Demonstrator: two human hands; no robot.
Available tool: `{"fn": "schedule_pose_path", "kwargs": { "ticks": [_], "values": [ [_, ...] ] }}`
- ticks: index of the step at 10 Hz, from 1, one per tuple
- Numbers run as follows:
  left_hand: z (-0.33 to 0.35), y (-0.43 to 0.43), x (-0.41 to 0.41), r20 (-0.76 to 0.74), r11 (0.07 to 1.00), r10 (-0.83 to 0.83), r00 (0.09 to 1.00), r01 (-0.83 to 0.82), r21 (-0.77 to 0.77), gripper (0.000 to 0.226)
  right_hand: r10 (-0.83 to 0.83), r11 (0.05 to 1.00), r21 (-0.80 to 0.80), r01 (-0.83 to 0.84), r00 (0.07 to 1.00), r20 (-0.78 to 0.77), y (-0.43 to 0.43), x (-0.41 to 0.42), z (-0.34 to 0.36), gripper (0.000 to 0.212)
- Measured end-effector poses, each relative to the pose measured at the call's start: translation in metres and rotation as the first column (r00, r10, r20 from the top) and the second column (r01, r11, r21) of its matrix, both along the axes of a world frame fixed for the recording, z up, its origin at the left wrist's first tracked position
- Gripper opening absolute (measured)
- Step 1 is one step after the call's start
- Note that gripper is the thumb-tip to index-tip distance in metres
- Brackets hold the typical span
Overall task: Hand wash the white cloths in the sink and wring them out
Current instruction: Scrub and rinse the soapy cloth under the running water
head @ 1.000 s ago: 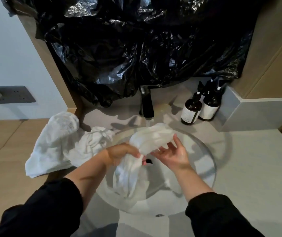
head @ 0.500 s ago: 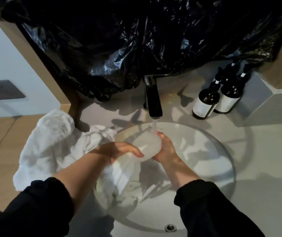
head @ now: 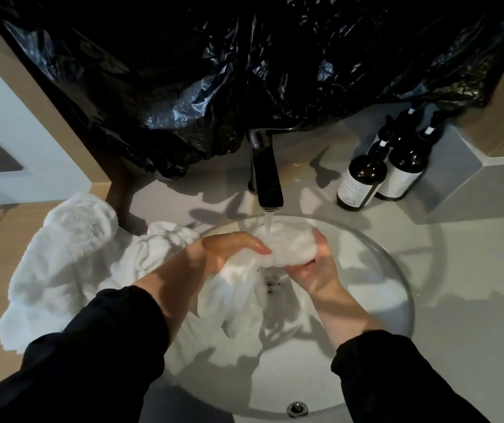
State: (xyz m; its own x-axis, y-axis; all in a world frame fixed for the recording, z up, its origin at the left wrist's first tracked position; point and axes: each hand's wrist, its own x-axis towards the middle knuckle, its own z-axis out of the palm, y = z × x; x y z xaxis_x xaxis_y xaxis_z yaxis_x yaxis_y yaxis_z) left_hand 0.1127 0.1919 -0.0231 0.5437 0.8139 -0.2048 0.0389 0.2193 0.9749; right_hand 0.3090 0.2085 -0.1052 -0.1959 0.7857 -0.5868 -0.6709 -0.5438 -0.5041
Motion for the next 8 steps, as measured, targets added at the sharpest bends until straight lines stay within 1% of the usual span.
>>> {"fn": "schedule_pose_path", "kwargs": {
  "ticks": [1,2,3,4,5,6,7,8],
  "values": [
    [0.005,-0.01,0.01,-0.264,0.872,0.166,0.95,-0.266,-0.41,0.031,0.066,0.997,0.038,-0.068,0.996,0.051,-0.004,-0.018,0.005,0.034],
    [-0.017,-0.008,-0.002,-0.347,0.841,0.166,0.923,-0.316,-0.439,0.019,0.185,0.978,0.074,-0.196,0.973,0.137,-0.005,-0.034,0.014,0.031],
    [-0.014,-0.026,-0.008,-0.37,0.759,0.18,0.911,-0.368,-0.537,0.005,0.278,0.952,0.065,-0.299,0.934,0.225,0.003,-0.048,0.017,0.031],
    [-0.021,-0.045,-0.011,-0.23,0.764,0.334,0.914,-0.405,-0.503,0.009,0.38,0.894,0.11,-0.434,0.866,0.326,0.01,-0.054,0.02,0.041],
    [-0.026,-0.057,-0.004,0.125,0.819,0.393,0.911,-0.285,-0.498,0.016,0.468,0.864,0.125,-0.487,0.87,0.155,0.009,-0.04,0.009,0.065],
    [-0.029,-0.058,0.0,0.369,0.803,0.585,0.723,-0.581,-0.135,0.036,0.53,0.848,-0.028,-0.53,0.843,0.095,-0.006,-0.02,-0.007,0.08],
    [-0.046,-0.063,0.041,-0.01,0.738,0.651,0.759,-0.63,0.243,0.046,0.658,0.752,-0.135,-0.645,0.724,0.206,-0.02,0.006,-0.018,0.072],
    [-0.064,-0.057,0.047,-0.363,0.672,0.734,0.574,-0.693,0.262,0.051,0.746,0.642,-0.203,-0.739,0.543,0.385,-0.019,0.034,-0.007,0.081]
  ]
}}
